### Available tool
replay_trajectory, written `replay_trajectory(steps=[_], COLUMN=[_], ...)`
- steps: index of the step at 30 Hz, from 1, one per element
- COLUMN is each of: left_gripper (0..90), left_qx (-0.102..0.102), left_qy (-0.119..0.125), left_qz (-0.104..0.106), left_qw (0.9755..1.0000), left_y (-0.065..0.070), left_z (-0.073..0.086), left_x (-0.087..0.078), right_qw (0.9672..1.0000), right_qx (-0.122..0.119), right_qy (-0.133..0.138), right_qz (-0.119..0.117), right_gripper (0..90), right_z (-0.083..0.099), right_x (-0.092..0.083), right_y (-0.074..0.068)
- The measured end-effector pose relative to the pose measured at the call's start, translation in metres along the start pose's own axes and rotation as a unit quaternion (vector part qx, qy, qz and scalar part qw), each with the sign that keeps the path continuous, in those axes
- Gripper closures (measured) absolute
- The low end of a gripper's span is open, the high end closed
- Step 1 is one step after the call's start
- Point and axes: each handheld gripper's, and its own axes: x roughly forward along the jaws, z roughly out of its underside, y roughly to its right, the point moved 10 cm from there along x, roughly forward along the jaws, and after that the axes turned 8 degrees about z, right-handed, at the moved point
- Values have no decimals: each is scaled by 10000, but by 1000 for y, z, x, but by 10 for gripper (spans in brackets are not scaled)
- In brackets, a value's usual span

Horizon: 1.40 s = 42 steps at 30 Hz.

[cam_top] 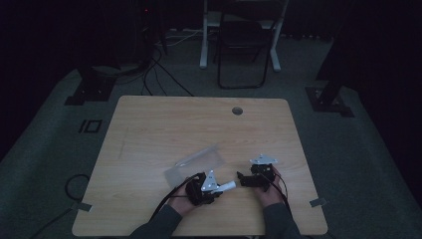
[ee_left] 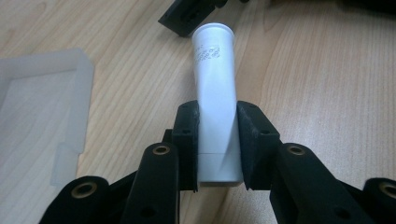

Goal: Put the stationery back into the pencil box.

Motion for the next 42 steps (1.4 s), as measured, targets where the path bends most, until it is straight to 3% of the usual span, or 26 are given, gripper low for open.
replay_trajectory(steps=[42], left_gripper=[710], left_qx=[183], left_qy=[335], left_qz=[-115], left_qw=[9992], left_y=[7], left_z=[-19], left_x=[-22], right_qw=[10000], right_qx=[2], right_qy=[0], right_qz=[0], right_gripper=[124], right_z=[0], right_x=[0], right_y=[0])
